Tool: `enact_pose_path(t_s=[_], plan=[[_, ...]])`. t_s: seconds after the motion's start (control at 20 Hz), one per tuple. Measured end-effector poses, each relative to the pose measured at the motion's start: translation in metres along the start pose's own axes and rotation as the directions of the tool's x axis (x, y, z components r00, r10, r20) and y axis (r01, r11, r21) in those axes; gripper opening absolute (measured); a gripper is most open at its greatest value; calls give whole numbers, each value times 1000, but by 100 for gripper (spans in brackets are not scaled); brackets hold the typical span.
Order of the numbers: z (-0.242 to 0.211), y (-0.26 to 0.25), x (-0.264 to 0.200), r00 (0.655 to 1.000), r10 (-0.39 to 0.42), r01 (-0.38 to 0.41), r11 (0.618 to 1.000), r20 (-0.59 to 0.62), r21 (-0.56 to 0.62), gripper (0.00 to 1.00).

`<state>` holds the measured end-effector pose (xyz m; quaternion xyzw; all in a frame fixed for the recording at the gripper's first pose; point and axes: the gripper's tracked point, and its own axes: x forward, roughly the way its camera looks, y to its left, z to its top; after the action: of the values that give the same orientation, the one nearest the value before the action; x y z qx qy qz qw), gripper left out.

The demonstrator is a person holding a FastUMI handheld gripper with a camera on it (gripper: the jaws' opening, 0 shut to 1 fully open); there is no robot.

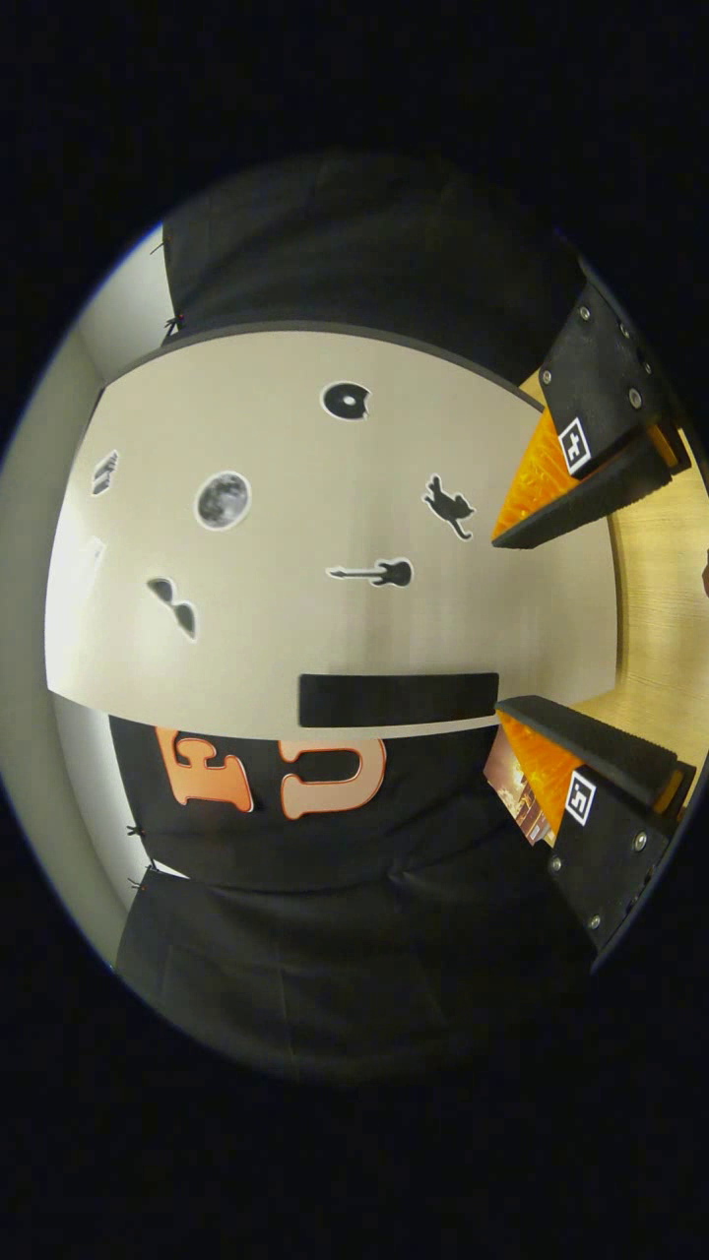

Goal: Open the shoe cabinet door, grab the shoes and put them into the shoe cabinet, then close the shoe cabinet door.

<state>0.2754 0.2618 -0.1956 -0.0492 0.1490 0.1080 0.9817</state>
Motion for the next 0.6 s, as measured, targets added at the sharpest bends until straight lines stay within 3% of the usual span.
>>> enact_pose_path(t_s=[0.3, 0.6], plan=[[67, -55, -94, 987, -53, 53, 999, 153, 6, 93], [78, -116, -165, 969, -128, 123, 992, 212, 41, 93]])
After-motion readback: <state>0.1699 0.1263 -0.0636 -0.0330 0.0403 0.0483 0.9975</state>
